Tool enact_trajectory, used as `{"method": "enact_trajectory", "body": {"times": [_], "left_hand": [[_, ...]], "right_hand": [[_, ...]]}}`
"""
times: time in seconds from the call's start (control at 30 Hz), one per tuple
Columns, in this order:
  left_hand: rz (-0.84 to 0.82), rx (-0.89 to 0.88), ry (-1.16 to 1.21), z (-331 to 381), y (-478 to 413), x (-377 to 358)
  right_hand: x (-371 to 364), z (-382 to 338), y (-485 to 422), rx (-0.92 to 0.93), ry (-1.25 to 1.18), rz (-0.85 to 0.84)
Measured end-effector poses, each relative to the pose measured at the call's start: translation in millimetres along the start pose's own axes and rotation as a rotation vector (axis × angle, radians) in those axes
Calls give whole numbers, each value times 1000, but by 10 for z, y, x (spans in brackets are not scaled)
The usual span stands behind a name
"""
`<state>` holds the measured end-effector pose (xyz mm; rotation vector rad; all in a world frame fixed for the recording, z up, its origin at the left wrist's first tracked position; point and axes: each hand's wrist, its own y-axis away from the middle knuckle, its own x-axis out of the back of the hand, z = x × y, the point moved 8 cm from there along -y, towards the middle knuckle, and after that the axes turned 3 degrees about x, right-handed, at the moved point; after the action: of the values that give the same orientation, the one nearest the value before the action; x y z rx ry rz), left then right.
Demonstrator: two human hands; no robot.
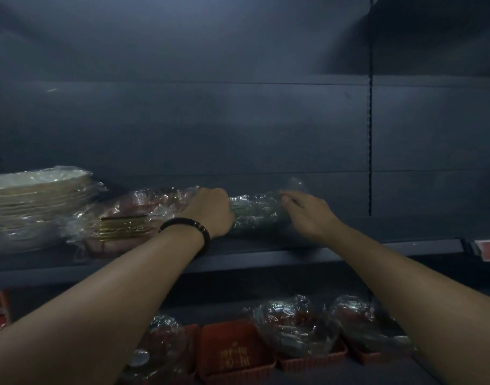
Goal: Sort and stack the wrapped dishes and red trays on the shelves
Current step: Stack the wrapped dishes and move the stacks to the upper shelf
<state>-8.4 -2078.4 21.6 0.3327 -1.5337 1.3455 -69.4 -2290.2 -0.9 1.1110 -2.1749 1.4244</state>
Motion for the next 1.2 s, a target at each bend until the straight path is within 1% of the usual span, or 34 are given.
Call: {"method": "enact_trajectory", "body": {"times": [0.03, 0.13, 0.17, 0.23, 0.27, 0.33, 0.43, 0.5, 0.53, 0.63, 0.7, 0.77, 0.83, 0.9, 1.2], "left_hand": [[44, -12, 53, 42, 104, 51], [312, -148, 180, 199, 676, 226], [372, -192, 247, 216, 914, 225], [406, -219, 366, 204, 1379, 119], [388, -223, 396, 180, 1565, -11], [271, -203, 436, 93, 1796, -434], [43, -111, 459, -57, 1966, -1227], [-56, -45, 483, -166, 2081, -1765], [-92, -11, 504, -227, 2142, -2006], [-227, 58, 486, -389, 2243, -2615], [-305, 115, 507, -480, 2263, -2827], [-311, 143, 524, -538, 2220, -2934], [-320, 138, 528, -556, 2155, -3042], [-321, 149, 542, -570, 2114, -3109], [-305, 168, 595, -566, 2041, -3203]], "right_hand": [[57, -6, 87, 9, -54, 65], [238, -54, 597, 55, -185, 307], [247, -50, 812, 70, -218, 353], [146, 42, 1216, 74, -260, 364], [37, 131, 1394, 57, -287, 338], [-263, 395, 1711, 0, -310, 284], [-775, 947, 2131, -165, -243, 225], [-1118, 1324, 2376, -283, -188, 153], [-1289, 1460, 2463, -312, -134, 87], [-1692, 1634, 2573, -335, 46, -147], [-1857, 1583, 2567, -311, 60, -222], [-1963, 1483, 2518, -274, 80, -221], [-2012, 1440, 2468, -256, 93, -158], [-2013, 1497, 2457, -285, 116, -97], [-1954, 1749, 2402, -387, 175, -24]]}}
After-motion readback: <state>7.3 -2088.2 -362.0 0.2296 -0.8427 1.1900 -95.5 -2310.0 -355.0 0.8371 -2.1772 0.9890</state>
